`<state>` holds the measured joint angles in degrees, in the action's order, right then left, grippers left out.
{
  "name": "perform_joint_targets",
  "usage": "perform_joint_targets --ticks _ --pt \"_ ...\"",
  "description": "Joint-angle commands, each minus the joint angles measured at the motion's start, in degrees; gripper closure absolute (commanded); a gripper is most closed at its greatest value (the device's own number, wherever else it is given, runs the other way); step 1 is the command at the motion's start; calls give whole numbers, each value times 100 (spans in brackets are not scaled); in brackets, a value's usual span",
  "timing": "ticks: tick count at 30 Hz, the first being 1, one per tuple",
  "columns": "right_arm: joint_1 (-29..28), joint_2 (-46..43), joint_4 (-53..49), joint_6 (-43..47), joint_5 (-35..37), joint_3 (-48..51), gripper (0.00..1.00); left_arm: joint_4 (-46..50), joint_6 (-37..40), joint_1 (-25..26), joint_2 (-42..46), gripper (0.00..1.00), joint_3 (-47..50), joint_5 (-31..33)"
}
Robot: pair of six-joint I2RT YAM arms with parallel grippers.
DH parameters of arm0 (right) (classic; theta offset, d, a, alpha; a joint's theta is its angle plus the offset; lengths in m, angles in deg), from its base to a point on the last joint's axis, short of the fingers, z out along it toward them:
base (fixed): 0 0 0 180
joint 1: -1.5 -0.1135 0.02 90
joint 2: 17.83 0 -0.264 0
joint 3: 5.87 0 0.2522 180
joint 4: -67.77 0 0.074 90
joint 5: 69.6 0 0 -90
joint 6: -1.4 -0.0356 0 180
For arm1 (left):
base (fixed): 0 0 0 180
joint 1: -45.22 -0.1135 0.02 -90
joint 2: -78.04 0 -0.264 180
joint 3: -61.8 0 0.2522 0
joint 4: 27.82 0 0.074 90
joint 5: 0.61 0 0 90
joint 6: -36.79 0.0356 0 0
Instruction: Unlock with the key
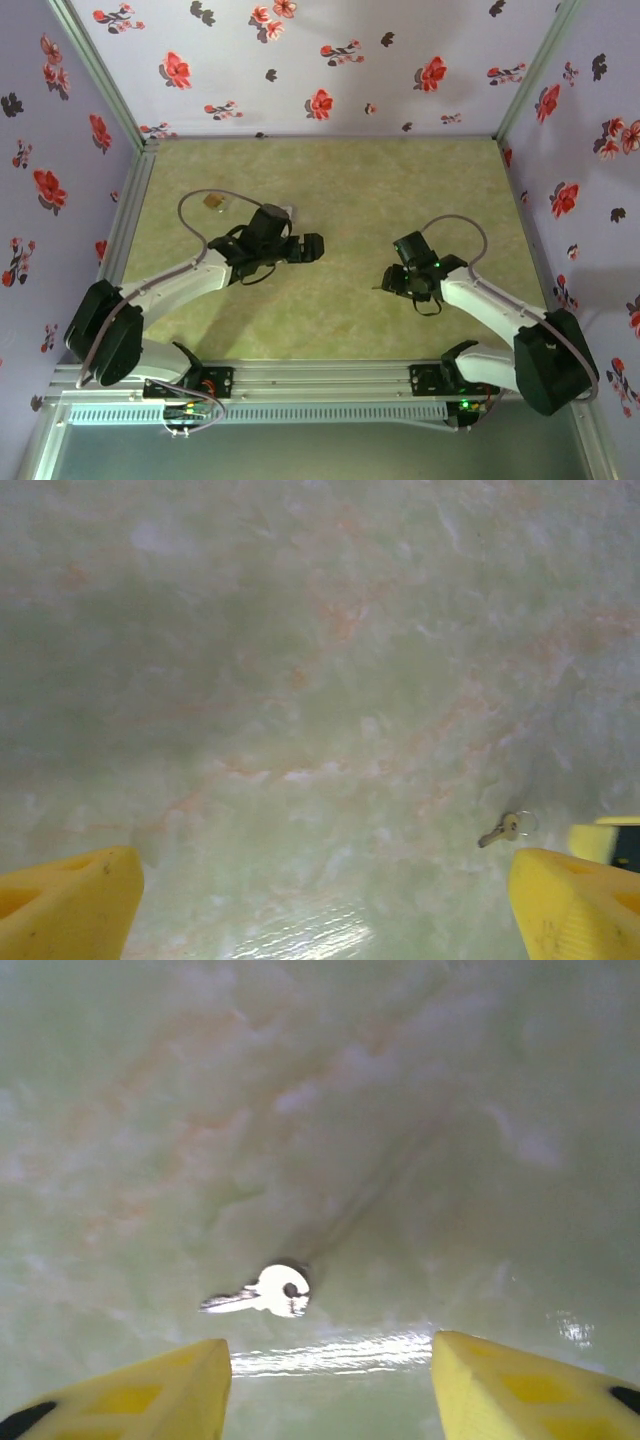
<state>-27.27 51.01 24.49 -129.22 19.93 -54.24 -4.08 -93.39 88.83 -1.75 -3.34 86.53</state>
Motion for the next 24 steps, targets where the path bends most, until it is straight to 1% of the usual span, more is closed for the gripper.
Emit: perform_joint_targets --ticks 1,4,6,9,13,15,18,21,24 --pt "-35 135 286 -170 10 46 51 -168 -280 101 -122 7 -1 34" --pt "-32 255 520 -213 29 78 55 -154 -293 165 -170 7 -14 83" --pt "-32 352 593 -225 36 30 56 -145 -290 182 -201 7 -30 87" --pt "-32 485 755 -253 18 1 62 -145 -295 217 -215 8 -48 94" --pt "-32 747 949 -288 -95 -25 65 -154 -297 253 -247 9 -52 92" --pt "-32 845 1008 -321 -111 -24 68 -154 -304 277 -251 10 -40 92" --pt "-34 922 1109 -368 -111 0 70 -162 -325 288 -274 10 -24 93" --pt "-32 998 1175 -393 -105 7 75 -171 -341 292 -309 10 -28 94" --pt "-32 1094 1208 -440 -67 7 83 -164 -350 297 -397 11 -52 95"
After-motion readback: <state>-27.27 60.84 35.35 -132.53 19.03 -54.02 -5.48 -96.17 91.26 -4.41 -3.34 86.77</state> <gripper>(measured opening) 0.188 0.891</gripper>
